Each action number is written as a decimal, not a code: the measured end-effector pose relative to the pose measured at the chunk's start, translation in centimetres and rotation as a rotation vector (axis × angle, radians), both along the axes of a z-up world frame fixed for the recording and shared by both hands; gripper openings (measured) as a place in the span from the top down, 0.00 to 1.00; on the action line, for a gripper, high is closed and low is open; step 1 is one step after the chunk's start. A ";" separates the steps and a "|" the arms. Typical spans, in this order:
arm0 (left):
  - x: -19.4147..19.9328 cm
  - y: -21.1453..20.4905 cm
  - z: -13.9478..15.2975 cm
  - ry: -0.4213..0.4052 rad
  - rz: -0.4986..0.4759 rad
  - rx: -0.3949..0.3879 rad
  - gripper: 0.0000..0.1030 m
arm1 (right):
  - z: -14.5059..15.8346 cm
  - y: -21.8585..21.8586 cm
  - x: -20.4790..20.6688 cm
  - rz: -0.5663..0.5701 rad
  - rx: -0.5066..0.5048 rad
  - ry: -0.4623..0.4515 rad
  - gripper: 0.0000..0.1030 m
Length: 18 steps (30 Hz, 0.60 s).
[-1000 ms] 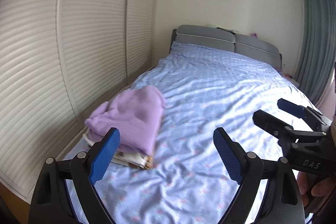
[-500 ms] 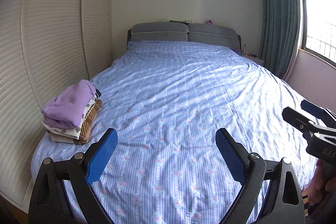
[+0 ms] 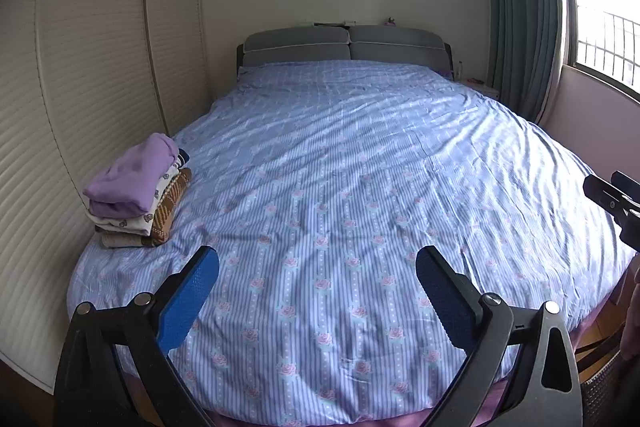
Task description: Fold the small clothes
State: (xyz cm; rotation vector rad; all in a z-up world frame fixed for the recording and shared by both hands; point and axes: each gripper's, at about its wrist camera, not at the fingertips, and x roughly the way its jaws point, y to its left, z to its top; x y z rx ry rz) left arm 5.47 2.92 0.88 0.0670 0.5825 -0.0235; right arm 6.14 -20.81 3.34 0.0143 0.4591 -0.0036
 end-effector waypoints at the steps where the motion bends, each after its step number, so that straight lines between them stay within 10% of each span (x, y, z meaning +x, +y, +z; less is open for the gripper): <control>1: -0.3 -0.1 -0.1 -0.002 0.001 0.006 0.02 | -0.2 0.0 -0.3 0.000 -0.003 0.001 0.11; 18: -2.2 1.2 -0.5 0.000 0.048 0.007 0.01 | -0.6 0.5 -2.6 -0.015 -0.034 0.026 0.11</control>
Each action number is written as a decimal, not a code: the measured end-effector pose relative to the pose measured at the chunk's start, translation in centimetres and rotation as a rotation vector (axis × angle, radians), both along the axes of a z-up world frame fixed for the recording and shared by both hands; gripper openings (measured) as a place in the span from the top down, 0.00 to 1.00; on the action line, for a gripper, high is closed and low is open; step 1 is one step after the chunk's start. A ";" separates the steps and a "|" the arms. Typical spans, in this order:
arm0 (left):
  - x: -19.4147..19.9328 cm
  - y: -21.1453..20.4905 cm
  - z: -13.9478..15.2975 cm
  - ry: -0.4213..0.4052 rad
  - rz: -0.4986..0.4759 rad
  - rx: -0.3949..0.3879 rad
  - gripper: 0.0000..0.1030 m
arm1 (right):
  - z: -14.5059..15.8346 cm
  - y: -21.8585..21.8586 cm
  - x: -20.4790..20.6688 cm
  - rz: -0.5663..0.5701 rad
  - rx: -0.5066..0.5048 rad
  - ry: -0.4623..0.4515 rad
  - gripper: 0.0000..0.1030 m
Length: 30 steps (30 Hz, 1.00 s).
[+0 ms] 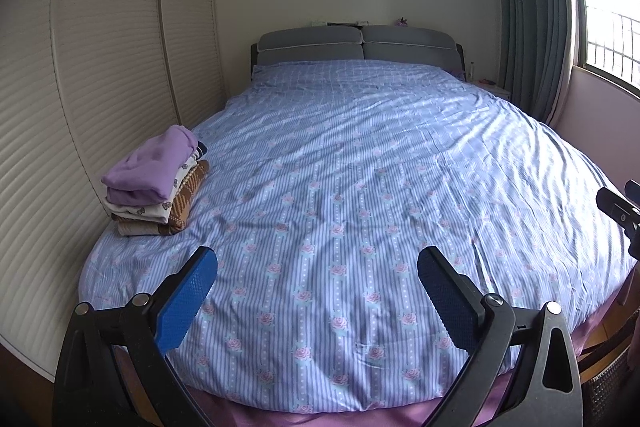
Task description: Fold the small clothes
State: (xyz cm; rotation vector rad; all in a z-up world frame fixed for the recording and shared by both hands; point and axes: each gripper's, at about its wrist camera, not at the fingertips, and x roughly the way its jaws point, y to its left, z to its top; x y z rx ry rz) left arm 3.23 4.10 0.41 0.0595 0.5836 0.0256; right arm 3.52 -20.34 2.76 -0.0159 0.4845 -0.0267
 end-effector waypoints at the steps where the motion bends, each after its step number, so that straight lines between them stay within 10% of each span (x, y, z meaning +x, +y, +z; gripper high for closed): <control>1: -0.1 0.0 -0.1 0.005 -0.001 -0.003 0.01 | 0.0 0.1 0.0 0.001 -0.005 0.000 0.11; 30: 0.1 -0.5 -1.2 0.028 -0.004 -0.016 0.01 | -1.0 0.1 0.3 0.008 0.015 0.035 0.11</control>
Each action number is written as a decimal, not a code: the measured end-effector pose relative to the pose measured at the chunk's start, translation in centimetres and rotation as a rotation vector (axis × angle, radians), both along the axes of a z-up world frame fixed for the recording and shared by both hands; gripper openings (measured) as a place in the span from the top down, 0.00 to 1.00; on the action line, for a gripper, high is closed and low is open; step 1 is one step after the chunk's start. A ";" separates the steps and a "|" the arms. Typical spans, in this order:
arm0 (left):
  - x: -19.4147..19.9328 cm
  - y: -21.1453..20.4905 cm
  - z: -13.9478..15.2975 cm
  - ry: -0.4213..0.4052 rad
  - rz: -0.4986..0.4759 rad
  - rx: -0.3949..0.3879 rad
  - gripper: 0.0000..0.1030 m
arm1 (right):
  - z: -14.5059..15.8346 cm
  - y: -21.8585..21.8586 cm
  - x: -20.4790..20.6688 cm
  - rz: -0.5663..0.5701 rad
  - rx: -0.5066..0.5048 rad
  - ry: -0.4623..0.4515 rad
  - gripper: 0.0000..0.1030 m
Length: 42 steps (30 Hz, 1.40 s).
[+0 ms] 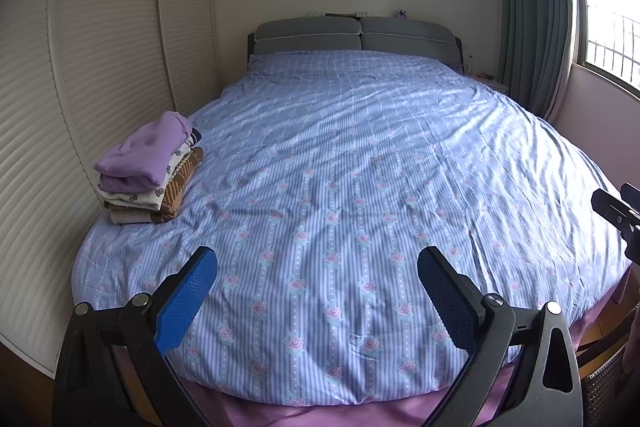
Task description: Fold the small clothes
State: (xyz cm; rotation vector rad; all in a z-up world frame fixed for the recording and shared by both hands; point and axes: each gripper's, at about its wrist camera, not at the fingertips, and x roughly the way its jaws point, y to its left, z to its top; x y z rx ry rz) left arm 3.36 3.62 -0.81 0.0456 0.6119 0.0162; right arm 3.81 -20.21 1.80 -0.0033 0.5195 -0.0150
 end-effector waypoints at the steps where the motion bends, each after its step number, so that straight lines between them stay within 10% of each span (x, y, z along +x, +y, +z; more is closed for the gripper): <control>1: -0.1 0.0 -0.1 0.000 -0.001 0.000 0.01 | 0.0 0.0 0.0 0.001 -0.001 0.001 0.11; 42: 0.3 -0.1 -0.1 0.016 -0.005 -0.007 0.01 | -0.5 0.1 0.1 0.003 0.012 0.010 0.11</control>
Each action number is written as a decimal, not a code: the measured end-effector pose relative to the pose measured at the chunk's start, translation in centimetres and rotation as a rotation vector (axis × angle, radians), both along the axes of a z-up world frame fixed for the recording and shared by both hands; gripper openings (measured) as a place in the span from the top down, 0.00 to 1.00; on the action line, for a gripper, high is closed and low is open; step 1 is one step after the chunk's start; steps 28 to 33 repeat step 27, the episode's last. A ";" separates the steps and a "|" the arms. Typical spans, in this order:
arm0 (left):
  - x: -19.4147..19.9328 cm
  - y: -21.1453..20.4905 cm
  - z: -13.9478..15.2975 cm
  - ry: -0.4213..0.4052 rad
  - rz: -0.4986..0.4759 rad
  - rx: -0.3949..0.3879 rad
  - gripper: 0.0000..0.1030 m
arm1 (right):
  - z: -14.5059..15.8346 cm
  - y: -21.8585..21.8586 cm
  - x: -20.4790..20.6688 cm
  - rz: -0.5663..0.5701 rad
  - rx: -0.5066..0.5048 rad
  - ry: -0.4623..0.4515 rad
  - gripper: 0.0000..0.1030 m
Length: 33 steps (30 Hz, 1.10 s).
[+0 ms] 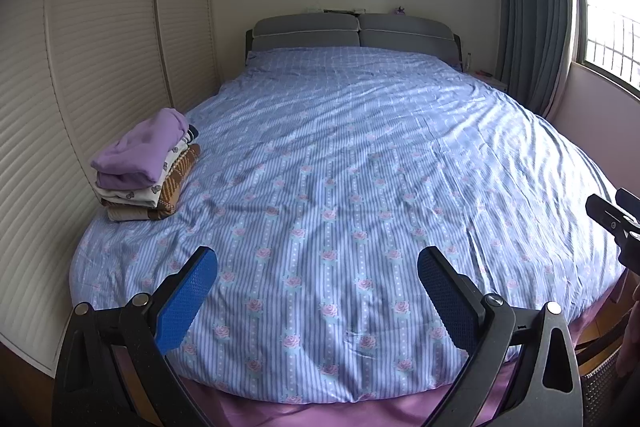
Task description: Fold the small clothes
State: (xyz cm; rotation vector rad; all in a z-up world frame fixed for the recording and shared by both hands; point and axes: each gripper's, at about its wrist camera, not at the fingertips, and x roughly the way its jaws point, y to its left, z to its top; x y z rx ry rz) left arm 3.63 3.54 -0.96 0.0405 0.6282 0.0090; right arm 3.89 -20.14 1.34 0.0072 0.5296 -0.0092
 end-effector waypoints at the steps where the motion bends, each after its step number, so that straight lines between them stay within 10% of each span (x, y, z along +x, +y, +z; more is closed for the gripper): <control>1: 0.0 0.0 0.0 0.000 -0.001 -0.001 0.01 | 0.0 0.0 0.0 0.000 0.000 0.000 0.11; 33: 0.3 0.1 -0.4 0.003 -0.009 -0.037 0.01 | -0.1 0.0 0.1 0.000 0.002 0.004 0.11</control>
